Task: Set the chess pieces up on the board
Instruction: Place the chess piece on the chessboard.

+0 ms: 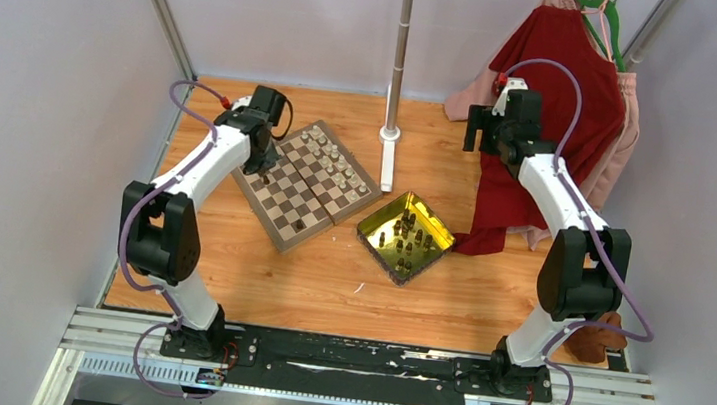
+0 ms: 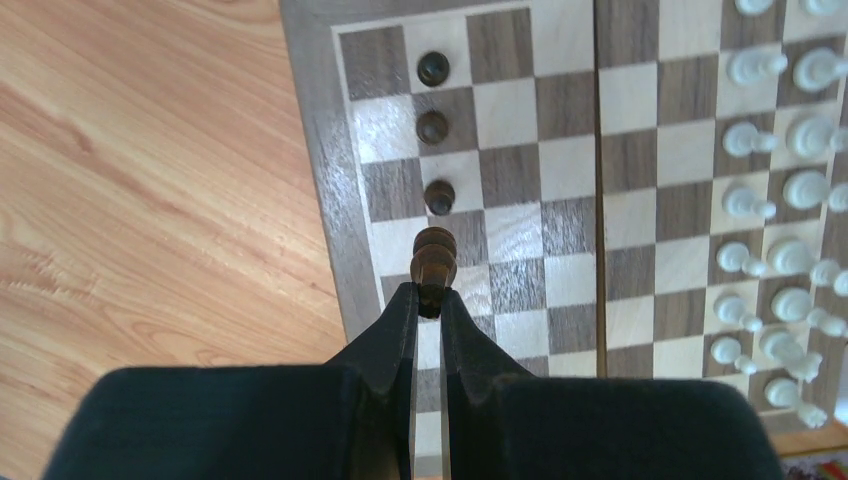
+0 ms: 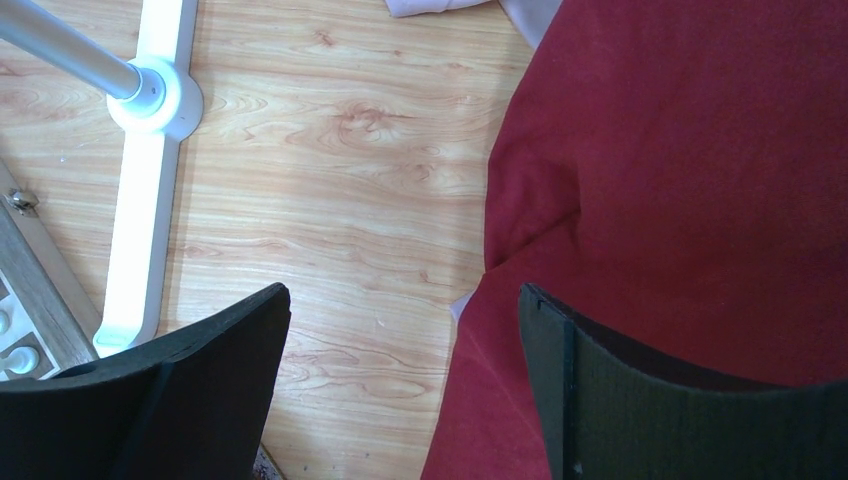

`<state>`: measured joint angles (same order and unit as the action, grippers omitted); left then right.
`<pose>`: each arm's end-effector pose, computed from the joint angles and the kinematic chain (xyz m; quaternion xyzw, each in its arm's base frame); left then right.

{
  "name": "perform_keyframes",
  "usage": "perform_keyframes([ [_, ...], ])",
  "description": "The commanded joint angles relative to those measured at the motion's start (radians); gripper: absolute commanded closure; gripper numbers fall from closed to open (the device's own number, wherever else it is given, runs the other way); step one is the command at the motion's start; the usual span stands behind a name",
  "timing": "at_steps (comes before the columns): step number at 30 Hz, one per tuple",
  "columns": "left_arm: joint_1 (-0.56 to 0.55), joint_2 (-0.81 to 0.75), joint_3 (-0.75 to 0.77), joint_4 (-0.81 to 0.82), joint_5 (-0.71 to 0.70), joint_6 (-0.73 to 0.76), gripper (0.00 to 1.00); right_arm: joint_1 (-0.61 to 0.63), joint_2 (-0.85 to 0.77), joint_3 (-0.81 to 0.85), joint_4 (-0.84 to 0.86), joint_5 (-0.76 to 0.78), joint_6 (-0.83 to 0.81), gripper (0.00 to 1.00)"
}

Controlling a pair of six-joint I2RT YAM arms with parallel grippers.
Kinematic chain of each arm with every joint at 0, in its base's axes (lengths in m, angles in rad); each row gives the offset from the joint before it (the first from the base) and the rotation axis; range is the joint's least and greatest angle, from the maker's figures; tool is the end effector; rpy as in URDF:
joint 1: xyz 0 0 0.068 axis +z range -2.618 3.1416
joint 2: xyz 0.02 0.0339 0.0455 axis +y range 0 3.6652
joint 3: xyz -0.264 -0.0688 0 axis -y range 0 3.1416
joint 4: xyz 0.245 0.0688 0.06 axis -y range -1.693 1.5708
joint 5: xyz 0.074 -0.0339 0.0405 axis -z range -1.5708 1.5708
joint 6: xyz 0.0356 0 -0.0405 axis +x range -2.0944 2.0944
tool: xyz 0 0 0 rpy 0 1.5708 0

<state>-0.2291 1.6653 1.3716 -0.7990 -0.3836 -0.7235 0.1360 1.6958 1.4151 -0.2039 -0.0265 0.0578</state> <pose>0.3400 -0.0656 0.2678 -0.2771 0.9137 0.0580 0.2915 0.3981 0.0554 0.3142 -0.0403 0.8551 0.0613 0.5132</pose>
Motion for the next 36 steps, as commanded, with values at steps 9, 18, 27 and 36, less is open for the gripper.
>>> perform_keyframes([
  [9,0.143,-0.019,-0.049,0.076,0.061,-0.056,1.0,0.027,-0.011,-0.002,-0.024,-0.003,0.005,0.12],
  [18,0.164,0.053,-0.042,0.098,0.089,-0.053,1.0,0.033,0.015,0.013,-0.031,0.005,-0.002,0.12],
  [27,0.173,0.126,-0.001,0.101,0.099,-0.047,1.0,0.034,0.037,0.018,-0.033,0.013,-0.012,0.13],
  [36,0.187,0.166,0.012,0.106,0.103,-0.039,1.0,0.033,0.062,0.033,-0.036,0.011,-0.015,0.12],
])
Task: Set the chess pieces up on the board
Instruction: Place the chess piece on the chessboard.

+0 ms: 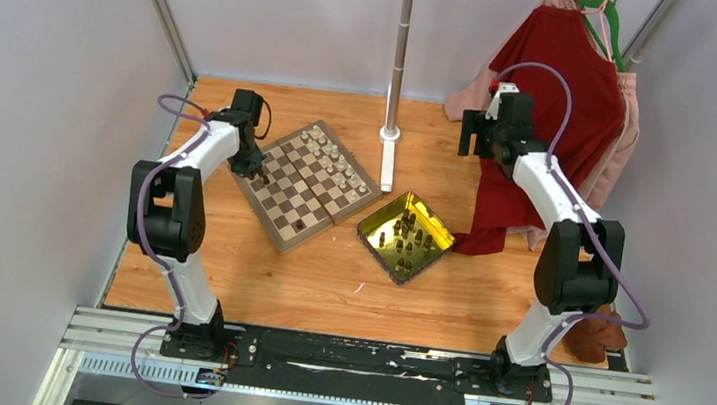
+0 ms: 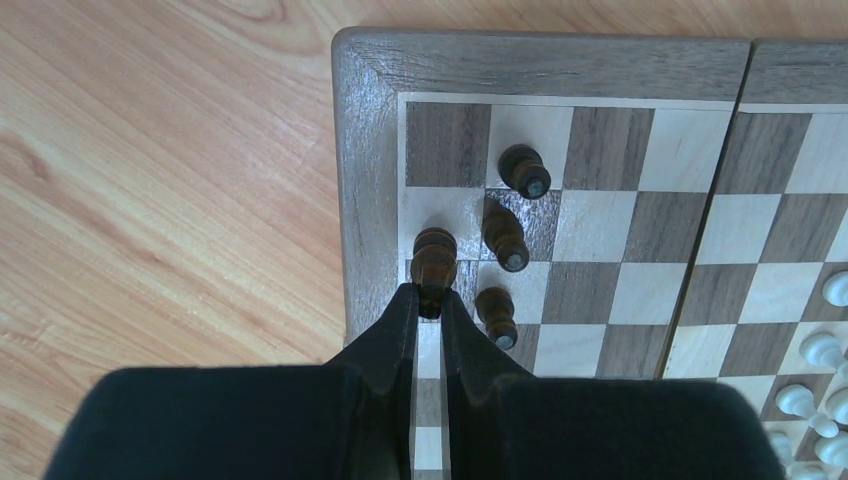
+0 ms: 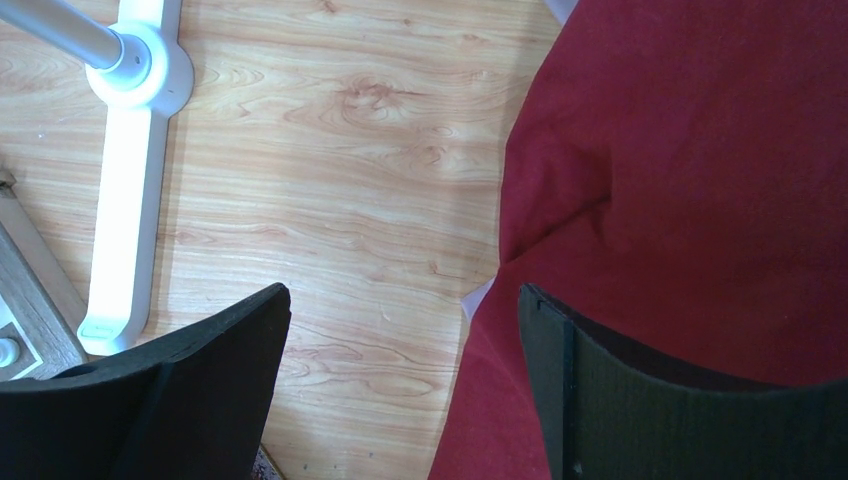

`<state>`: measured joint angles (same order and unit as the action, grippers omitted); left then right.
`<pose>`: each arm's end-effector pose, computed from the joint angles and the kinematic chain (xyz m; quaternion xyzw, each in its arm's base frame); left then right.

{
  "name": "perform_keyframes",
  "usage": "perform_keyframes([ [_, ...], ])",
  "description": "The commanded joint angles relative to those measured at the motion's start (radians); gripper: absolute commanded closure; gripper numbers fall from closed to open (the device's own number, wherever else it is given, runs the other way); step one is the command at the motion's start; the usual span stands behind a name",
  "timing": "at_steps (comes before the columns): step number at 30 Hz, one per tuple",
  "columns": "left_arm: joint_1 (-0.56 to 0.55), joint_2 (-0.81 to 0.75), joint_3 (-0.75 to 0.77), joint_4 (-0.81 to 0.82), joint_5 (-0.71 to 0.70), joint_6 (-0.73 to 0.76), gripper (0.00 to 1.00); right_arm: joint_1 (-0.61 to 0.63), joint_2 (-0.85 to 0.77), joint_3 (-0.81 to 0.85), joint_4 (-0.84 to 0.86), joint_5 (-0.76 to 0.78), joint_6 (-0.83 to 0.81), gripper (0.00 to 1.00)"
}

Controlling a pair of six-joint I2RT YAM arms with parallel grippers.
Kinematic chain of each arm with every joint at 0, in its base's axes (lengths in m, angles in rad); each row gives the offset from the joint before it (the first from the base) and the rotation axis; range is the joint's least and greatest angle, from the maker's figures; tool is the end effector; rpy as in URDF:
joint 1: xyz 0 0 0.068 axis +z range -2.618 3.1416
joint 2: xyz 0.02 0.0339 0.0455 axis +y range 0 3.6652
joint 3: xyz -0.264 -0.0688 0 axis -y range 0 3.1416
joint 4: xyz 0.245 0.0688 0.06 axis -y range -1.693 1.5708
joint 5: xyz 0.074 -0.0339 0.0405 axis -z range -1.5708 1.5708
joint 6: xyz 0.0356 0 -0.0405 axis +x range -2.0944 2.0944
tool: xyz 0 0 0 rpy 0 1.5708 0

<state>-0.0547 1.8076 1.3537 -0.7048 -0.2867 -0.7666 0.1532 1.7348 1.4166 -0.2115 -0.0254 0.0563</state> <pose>0.3717 -0.0103 0.2175 -0.3650 0.8979 0.0474 0.2415 0.4042 0.0633 0.2989 -0.0483 0.8662 0.0630 0.4934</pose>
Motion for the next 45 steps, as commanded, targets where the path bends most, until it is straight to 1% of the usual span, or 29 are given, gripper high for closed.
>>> perform_keyframes([
  [1,0.013,0.027,0.032,0.013,0.007,0.006,1.0,0.016,0.027,0.033,-0.028,0.009,-0.013,0.12],
  [10,0.018,0.059,0.064,0.001,0.012,0.009,1.0,0.016,0.049,0.044,-0.027,0.005,-0.012,0.12],
  [20,0.019,0.068,0.078,-0.024,0.012,0.015,0.9,0.015,0.062,0.047,-0.026,0.005,-0.013,0.12],
  [33,0.02,0.058,0.1,-0.078,-0.014,0.027,0.89,0.016,0.062,0.046,-0.026,-0.005,-0.006,0.13],
  [36,0.019,0.058,0.095,-0.084,-0.024,0.03,0.81,0.016,0.057,0.043,-0.027,-0.005,-0.007,0.12],
  [40,0.019,0.063,0.091,-0.082,-0.025,0.038,0.66,0.016,0.055,0.042,-0.026,-0.007,-0.006,0.13],
  [45,0.021,0.062,0.088,-0.082,-0.025,0.043,0.64,0.015,0.052,0.04,-0.026,-0.01,-0.006,0.13],
])
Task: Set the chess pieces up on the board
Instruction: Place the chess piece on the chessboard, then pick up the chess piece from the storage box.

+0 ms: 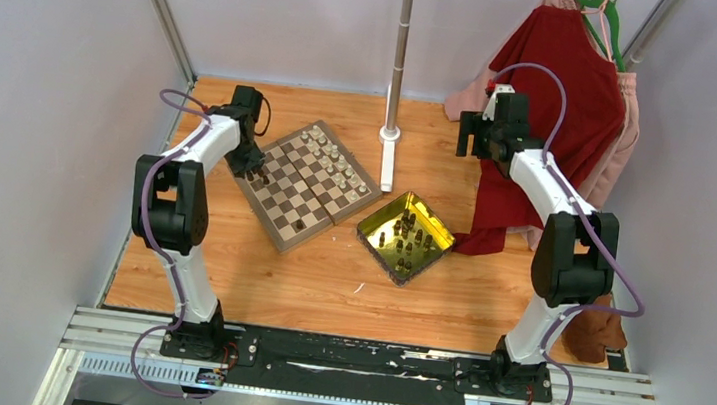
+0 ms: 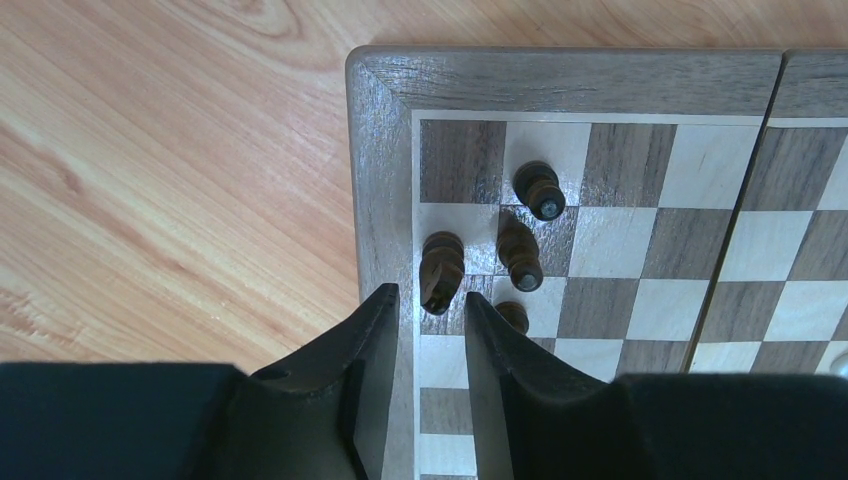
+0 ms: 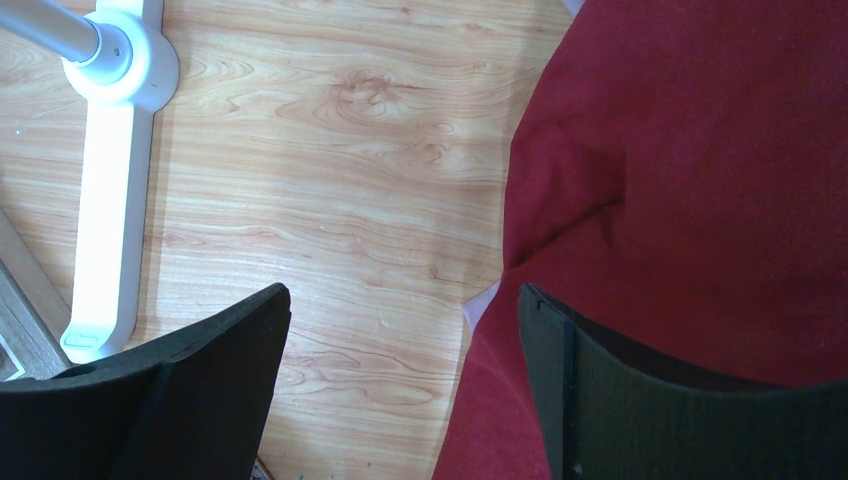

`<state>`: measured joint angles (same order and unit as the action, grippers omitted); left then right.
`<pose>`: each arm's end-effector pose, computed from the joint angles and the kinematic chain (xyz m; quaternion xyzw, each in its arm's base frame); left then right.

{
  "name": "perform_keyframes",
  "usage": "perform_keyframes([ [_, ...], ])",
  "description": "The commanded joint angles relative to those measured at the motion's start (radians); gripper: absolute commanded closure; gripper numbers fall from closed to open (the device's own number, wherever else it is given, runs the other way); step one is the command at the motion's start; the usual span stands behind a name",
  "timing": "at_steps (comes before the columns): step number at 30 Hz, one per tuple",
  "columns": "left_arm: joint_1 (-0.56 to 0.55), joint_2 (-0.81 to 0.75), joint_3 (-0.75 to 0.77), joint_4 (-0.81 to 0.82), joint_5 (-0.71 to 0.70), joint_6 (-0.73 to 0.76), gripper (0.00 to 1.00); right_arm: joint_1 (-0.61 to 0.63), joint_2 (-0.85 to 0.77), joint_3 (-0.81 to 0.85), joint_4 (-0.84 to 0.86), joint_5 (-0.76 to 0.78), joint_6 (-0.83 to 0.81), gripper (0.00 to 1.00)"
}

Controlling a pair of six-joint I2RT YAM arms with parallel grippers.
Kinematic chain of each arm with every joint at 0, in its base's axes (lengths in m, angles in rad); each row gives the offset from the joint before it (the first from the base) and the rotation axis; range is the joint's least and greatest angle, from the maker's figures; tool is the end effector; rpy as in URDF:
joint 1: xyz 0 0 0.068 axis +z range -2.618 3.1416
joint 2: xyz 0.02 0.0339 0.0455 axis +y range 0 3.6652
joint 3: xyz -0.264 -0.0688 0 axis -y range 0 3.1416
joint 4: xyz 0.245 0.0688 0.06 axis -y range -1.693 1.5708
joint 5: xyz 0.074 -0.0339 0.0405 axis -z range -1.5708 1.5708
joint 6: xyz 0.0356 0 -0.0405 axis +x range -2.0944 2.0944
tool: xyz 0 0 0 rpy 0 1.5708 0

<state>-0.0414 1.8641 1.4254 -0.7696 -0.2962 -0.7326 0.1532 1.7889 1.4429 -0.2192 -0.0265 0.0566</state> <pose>0.3820 -0.0054 0.2154 -0.3546 0.9063 0.0671 0.2199 0.4154 0.0651 0.2859 -0.0487 0.8748 0.0620 0.4780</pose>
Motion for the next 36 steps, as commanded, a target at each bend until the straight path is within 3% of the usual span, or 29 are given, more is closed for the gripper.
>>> perform_keyframes([
  [1,0.008,0.003,0.015,-0.017,-0.017,0.007,0.64,0.016,-0.002,0.014,-0.019,-0.01,-0.006,0.13],
  [6,0.008,-0.021,0.018,-0.019,-0.026,0.007,0.63,0.016,-0.008,0.014,-0.02,-0.011,-0.006,0.13],
  [16,0.005,-0.213,-0.029,0.0,0.009,0.062,0.47,0.016,-0.034,0.047,-0.031,-0.008,-0.003,0.13],
  [20,-0.044,-0.359,-0.125,0.106,0.038,0.126,0.39,0.016,-0.052,0.042,-0.032,-0.011,0.005,0.13],
  [25,-0.206,-0.544,-0.221,0.285,0.079,0.266,0.24,0.017,-0.098,0.005,-0.022,-0.008,0.001,0.12],
  [27,-0.281,-0.598,-0.246,0.348,0.097,0.317,0.04,0.017,-0.127,-0.013,-0.006,-0.008,-0.017,0.12],
  [28,-0.311,-0.615,-0.257,0.384,0.112,0.336,0.01,0.017,-0.137,-0.022,0.003,-0.011,-0.03,0.12],
  [33,-0.374,-0.667,-0.309,0.541,0.314,0.345,0.0,0.016,-0.185,-0.057,0.09,-0.062,-0.141,0.03],
  [36,-0.378,-0.69,-0.36,0.64,0.387,0.295,0.0,0.005,-0.208,-0.075,0.149,-0.072,-0.076,0.0],
])
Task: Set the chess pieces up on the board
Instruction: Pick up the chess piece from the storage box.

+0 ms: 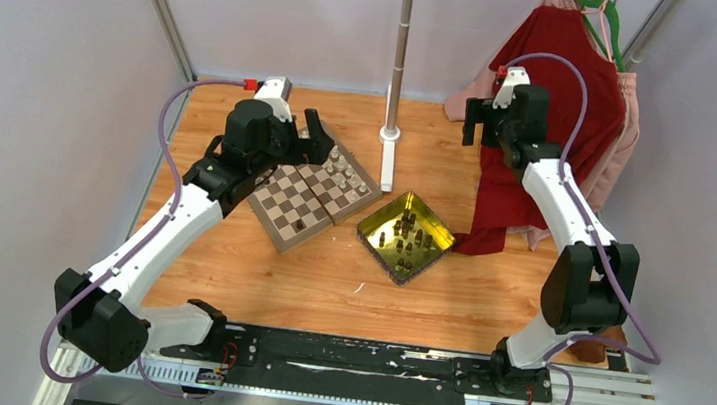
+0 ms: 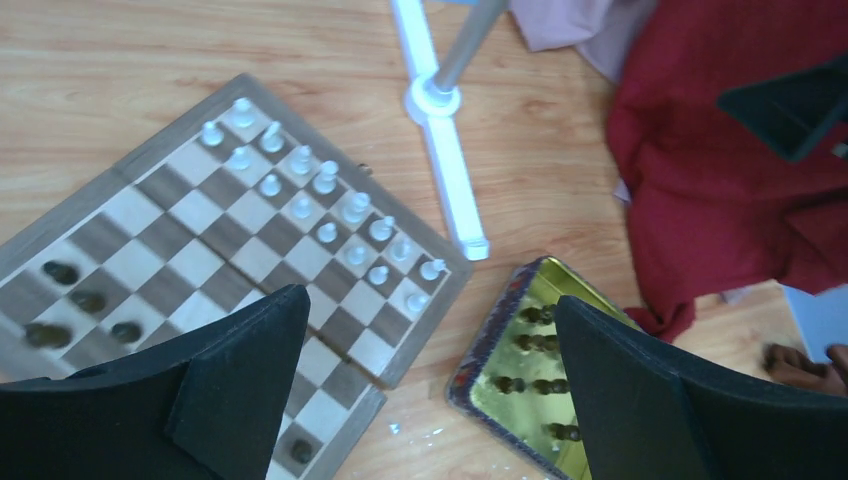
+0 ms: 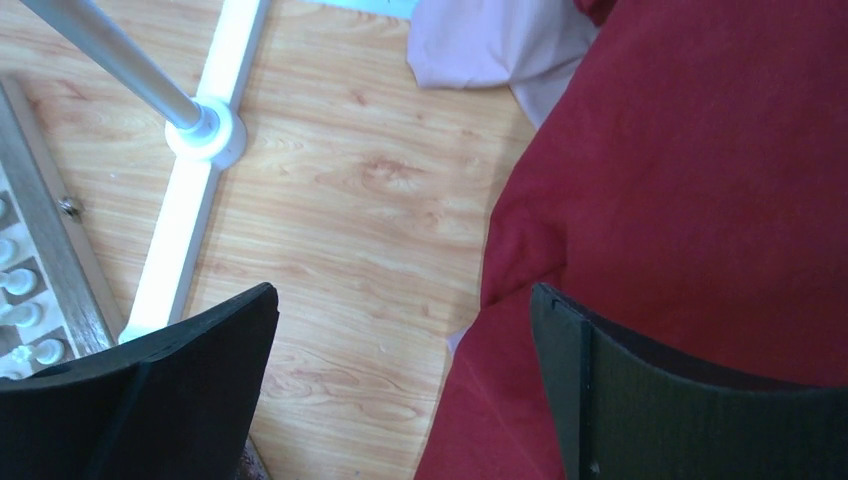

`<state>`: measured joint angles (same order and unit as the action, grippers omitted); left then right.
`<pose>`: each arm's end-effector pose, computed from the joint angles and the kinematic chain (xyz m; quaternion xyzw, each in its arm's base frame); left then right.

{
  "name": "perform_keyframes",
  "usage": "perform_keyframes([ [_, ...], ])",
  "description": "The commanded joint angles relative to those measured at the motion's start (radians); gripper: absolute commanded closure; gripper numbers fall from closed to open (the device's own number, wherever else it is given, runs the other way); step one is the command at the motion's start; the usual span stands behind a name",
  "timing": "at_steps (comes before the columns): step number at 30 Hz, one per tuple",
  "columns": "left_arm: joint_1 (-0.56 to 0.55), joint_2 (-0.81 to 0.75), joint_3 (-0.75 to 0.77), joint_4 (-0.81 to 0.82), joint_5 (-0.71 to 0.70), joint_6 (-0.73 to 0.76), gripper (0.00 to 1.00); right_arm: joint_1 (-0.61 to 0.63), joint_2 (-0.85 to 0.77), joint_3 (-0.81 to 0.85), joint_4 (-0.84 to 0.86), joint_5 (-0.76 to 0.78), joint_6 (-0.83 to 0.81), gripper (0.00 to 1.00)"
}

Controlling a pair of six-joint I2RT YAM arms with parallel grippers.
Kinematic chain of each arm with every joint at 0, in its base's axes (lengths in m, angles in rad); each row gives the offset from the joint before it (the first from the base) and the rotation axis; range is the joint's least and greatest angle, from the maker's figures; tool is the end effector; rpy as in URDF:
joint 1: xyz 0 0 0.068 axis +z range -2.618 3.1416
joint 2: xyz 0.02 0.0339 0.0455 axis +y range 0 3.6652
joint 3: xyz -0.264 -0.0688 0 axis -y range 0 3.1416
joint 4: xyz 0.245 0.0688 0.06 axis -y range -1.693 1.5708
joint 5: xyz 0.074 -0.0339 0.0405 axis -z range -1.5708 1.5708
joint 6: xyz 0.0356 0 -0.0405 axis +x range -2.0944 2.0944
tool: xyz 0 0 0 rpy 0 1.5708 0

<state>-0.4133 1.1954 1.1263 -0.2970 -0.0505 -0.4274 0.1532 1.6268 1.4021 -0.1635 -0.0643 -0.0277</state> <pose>0.2517 -0.1084 0.3628 -0.0201 0.8236 -0.2121 0.5256 0.3835 0.0615 0.3395 -0.0928 0.8248 0.0616 0.5544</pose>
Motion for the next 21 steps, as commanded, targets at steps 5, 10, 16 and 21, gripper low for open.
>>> perform_keyframes([
  [5,-0.009,-0.038,-0.118,0.288,0.328,-0.025,0.0,-0.061,-0.081,-0.105,0.178,-0.181,0.189,0.0],
  [10,-0.069,-0.011,-0.091,0.2,0.323,0.083,0.0,-0.083,-0.087,-0.122,0.171,-0.256,0.185,0.07],
  [16,-0.256,0.138,0.04,-0.052,0.169,0.226,0.02,-0.079,-0.089,-0.099,0.048,-0.135,0.149,0.12],
  [21,-0.375,0.322,0.155,-0.189,0.063,0.279,0.15,-0.079,-0.093,-0.096,-0.037,0.001,0.132,0.13],
])
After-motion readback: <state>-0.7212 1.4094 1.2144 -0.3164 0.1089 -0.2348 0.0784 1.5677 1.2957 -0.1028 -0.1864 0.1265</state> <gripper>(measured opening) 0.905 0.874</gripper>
